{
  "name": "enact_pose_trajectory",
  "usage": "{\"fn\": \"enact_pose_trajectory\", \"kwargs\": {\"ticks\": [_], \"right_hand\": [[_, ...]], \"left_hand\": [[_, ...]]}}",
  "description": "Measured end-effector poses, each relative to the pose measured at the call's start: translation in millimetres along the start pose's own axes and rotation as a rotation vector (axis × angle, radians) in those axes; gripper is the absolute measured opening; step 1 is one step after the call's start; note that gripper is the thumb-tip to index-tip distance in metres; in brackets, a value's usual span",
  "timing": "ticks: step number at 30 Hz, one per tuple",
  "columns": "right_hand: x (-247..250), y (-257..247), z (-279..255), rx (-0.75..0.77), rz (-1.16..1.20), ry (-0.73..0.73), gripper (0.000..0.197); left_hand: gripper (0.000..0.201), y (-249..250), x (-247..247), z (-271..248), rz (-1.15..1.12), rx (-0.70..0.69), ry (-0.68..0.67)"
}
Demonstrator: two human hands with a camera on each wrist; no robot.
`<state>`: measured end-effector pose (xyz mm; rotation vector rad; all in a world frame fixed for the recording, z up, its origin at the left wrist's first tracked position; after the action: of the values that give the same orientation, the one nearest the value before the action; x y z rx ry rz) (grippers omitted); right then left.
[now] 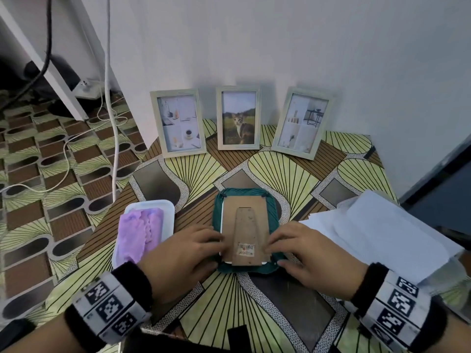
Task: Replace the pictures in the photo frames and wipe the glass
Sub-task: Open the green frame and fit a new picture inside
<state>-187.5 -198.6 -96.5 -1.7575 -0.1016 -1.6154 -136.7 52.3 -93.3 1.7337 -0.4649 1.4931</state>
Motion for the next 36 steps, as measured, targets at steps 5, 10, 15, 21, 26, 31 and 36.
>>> {"fn": "enact_pose_trajectory", "kwargs": {"ticks": [5,10,15,21,26,31,36], "right_hand": [[-7,-1,-6,0.056,-0.067,-0.084,0.029],[-6,0,-6,0.063,-0.074,-0.075,0.025],[-3,-1,-3,0.071,-0.111,-0.081,0.022],[-5,-2,-1,0.055,-0.138,-0.065,0.02],[-4,-3,-2,0.032,-0.163,-0.07,0.016],[-8,0,-1,-0.038,-0.184,-0.111,0.024],[-5,-3,1,-0.064,-0.142,-0.125,0.019]], "left_hand": [[0.038,4,4,-7,0.224,-0.11,0.0],[0.034,6,1,-3,0.293,-0.214,0.005],[0.03,2,0,-1,0.285,-0.234,0.005],[0.024,-1,-1,3,0.239,-0.208,0.001],[0.021,-1,0,3,0.184,-0.185,0.025],[0.016,-2,0,5,0.174,-0.148,0.043],[0.014,-1,5,6,0.043,-0.058,0.002]]}}
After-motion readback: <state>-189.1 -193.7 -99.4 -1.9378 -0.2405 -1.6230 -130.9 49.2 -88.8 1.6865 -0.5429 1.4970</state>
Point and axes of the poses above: each hand's wrist, its own z-axis towards the middle knuckle, its own x-axis out of the back of the hand, y = z × x, the point moved 3 cm from there along z, towards the middle knuckle, and after that the axes turned 6 degrees about x, right-handed, at the moved point
